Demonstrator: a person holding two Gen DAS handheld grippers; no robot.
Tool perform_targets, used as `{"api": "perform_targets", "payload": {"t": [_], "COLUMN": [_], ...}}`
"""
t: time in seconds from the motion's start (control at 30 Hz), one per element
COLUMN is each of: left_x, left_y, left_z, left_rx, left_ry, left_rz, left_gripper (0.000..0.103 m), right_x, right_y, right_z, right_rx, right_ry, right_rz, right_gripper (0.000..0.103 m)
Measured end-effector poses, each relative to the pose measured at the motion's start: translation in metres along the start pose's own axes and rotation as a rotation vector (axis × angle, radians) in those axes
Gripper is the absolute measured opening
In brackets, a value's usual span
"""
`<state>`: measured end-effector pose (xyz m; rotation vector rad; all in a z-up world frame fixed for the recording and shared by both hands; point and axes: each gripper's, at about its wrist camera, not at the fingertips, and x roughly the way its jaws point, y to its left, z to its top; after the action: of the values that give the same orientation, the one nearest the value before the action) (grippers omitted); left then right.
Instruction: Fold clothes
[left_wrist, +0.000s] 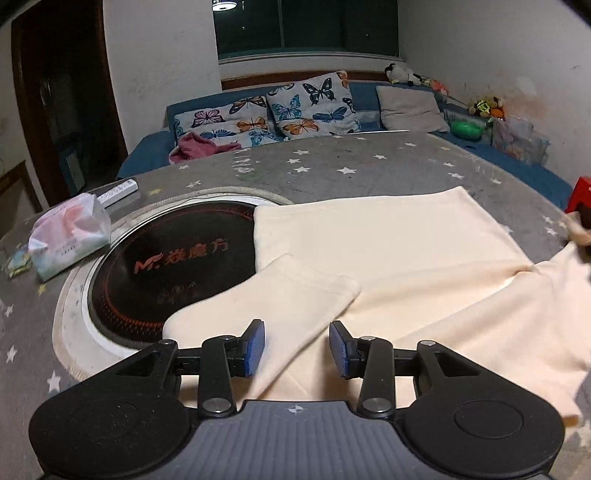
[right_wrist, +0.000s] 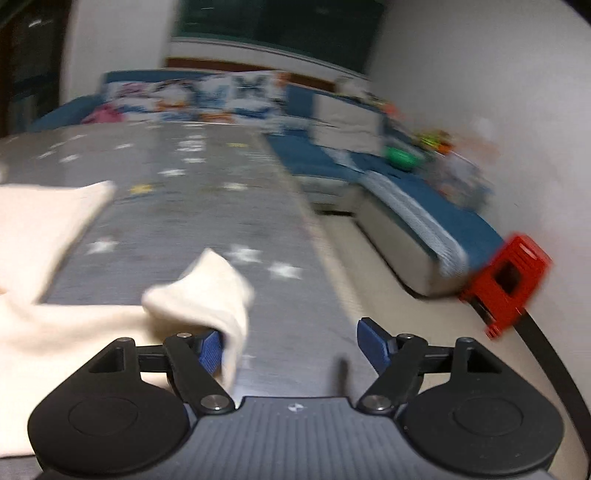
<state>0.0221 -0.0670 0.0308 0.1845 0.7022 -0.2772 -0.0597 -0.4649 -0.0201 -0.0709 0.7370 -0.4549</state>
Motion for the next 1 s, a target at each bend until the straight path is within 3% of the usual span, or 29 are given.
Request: {"api": "perform_targets", "payload": {"t": [0.17, 0.2, 0.27, 0.33, 0.53, 0.7, 0.9, 1.0], "left_x": [0.011, 0.009, 0.005, -0.003, -0.044, -0.075, -0.071, -0.066], "left_y": [-0.002, 0.000, 0.007, 0.019, 0.073, 0.124, 0.164, 0.174], "left_z": [-0.003, -0.003, -0.003, -0.002, -0.005, -0.029, -0.061, -0.075], "left_rx": [0.033, 0.028, -0.001, -0.058, -0.292, -0.459, -0.509, -0.537], "left_ry": [0.004, -0.004, -0.021, -0.045, -0.158, -0.203, -0.121, -0.064], "left_rz": [0.012, 0.015, 0.013, 0.021, 0.120, 0.237, 0.379, 0.414], "left_gripper": [0.037, 0.025, 0.012, 0.008, 0.007, 0.007, 0.007, 0.009], "right_x": [-0.001, -0.004, -0.008, -0.015, -0.032, -0.039, -0.043, -0.046], "right_y": [-0.028, -0.029, -0.031, -0.026, 0.002, 0.031, 0.057, 0.064], "right_z": [-0.010, -0.011, -0.012, -0.011, 0.000, 0.004, -0.003, -0.007], "right_rx": [0.086, 0.089, 0.089, 0.069, -0.007, -0.067, -0.128, -0.154], "right_ry": [0.015, 0.013, 0.006, -0.011, -0.058, -0.066, -0.038, -0.029], "right_rz": [-0.074, -0.071, -0.062, -0.036, 0.081, 0.193, 0.278, 0.295], "right_gripper": [0.077, 0.077, 0.077, 0.078, 0.081, 0.081, 0.081, 0.081]}}
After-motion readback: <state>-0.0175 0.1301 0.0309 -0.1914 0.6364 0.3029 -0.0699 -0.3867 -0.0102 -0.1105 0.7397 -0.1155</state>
